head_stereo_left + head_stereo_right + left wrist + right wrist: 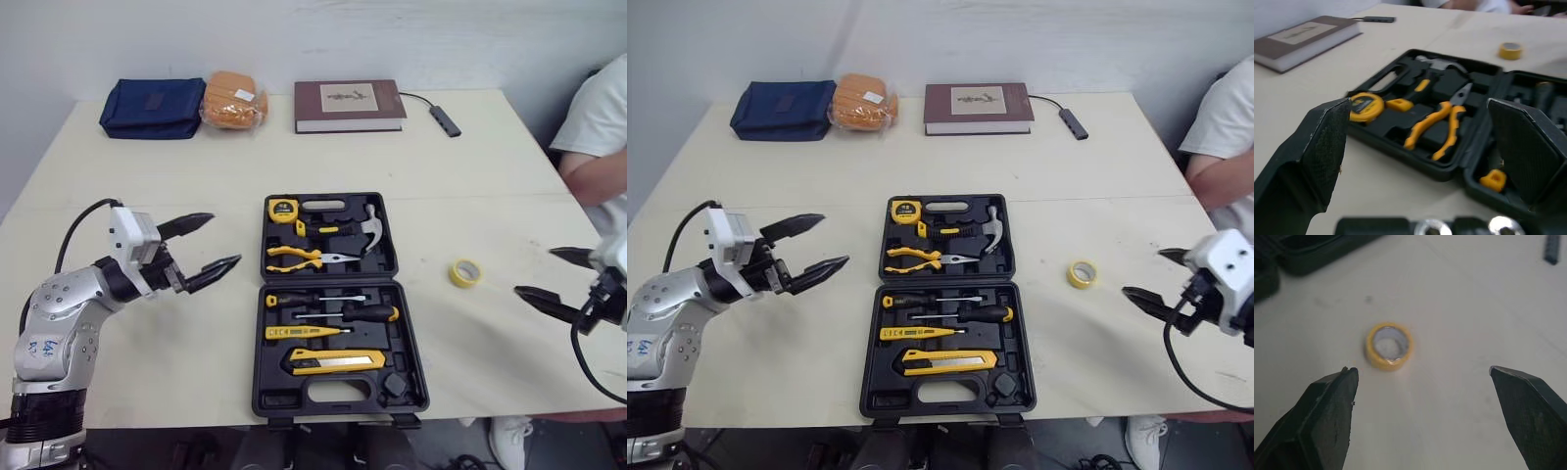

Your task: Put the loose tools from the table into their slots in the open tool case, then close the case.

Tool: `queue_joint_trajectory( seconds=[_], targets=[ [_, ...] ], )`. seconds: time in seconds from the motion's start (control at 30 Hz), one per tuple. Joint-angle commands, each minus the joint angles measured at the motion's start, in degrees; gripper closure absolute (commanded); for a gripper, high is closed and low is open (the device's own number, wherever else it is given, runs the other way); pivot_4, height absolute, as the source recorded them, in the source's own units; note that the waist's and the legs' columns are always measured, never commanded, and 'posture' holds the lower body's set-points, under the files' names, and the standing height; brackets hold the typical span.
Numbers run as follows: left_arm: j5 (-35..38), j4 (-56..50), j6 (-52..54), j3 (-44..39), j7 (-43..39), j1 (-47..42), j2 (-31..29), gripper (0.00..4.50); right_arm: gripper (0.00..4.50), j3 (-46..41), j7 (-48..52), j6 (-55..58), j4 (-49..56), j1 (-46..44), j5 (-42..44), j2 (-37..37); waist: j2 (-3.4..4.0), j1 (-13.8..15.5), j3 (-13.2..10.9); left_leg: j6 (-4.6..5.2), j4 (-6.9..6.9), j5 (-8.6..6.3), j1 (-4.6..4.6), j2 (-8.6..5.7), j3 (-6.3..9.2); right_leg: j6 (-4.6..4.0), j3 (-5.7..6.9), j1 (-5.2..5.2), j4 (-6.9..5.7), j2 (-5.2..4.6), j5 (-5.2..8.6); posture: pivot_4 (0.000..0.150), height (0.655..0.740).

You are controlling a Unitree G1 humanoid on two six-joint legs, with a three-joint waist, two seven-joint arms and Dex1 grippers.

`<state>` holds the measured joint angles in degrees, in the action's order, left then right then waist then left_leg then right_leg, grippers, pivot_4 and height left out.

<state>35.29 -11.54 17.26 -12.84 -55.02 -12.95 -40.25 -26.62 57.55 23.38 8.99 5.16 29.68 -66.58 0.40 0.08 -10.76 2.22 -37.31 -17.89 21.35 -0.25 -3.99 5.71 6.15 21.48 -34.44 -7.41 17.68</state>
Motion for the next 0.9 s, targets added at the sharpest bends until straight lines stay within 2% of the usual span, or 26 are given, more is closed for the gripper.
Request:
queue_joint_trajectory(
  seconds=[0.03, 0.13, 0.3, 0.5, 0.7, 0.9],
  targets=[
    [3.9, -4.9, 4.6, 2.1, -2.5, -1.5, -1.1, 0.03, 0.00, 4.9, 6.2, 2.9, -2.0, -5.5, 0.5, -4.1, -0.08, 0.0, 0.0, 0.00, -0.04, 0.00, 0.00, 0.00, 0.01, 0.00, 0.00, -0.01, -0.01, 0.00, 0.00, 0.150, 0.7400],
    [5.5, -8.5, 7.0, 5.7, -4.1, -3.0, -0.3, 0.03, 0.00, 14.9, 12.3, 4.0, -5.2, -15.8, -1.7, -5.9, -0.09, -0.1, -0.1, -0.01, -0.10, 0.00, -0.01, 0.00, 0.04, 0.00, 0.00, -0.02, -0.04, 0.00, 0.00, 0.150, 0.7400],
    [7.3, -13.3, 10.2, 10.0, -4.7, -5.3, 1.4, 0.03, 0.00, 26.1, 18.4, 4.0, -10.2, -26.7, -7.6, -5.2, -0.04, 0.1, -0.2, -0.10, -0.04, 0.03, 0.03, 0.00, 0.08, 0.00, 0.05, 0.01, 0.01, 0.02, 0.00, 0.150, 0.7400],
    [7.6, -14.7, 11.5, 12.3, -4.4, -6.3, 3.2, 0.03, 0.00, 36.4, 22.3, 0.2, -16.3, -35.2, -17.2, -2.9, -0.04, 0.0, -0.2, -0.09, -0.28, 0.06, 0.13, -0.01, 0.06, 0.00, 0.07, 0.01, -0.02, 0.05, 0.00, 0.150, 0.7400],
    [7.0, -15.6, 12.0, 13.0, -3.1, -6.2, 4.3, 0.03, 0.00, 40.5, 23.1, -4.5, -23.2, -40.5, -23.4, 1.3, -0.04, 0.0, -0.3, -0.10, -0.47, 0.06, 0.13, -0.01, 0.06, 0.00, 0.05, 0.00, -0.19, 0.06, 0.00, 0.150, 0.7400],
    [7.0, -16.8, 12.7, 13.5, -1.6, -5.9, 5.0, 0.03, 0.00, 41.5, 24.1, -5.5, -27.1, -43.4, -25.6, 4.9, -0.03, 0.0, -0.3, -0.13, -0.55, 0.06, 0.17, 0.01, 0.06, 0.00, 0.05, 0.00, -0.21, 0.09, 0.00, 0.150, 0.7400]
  ],
)
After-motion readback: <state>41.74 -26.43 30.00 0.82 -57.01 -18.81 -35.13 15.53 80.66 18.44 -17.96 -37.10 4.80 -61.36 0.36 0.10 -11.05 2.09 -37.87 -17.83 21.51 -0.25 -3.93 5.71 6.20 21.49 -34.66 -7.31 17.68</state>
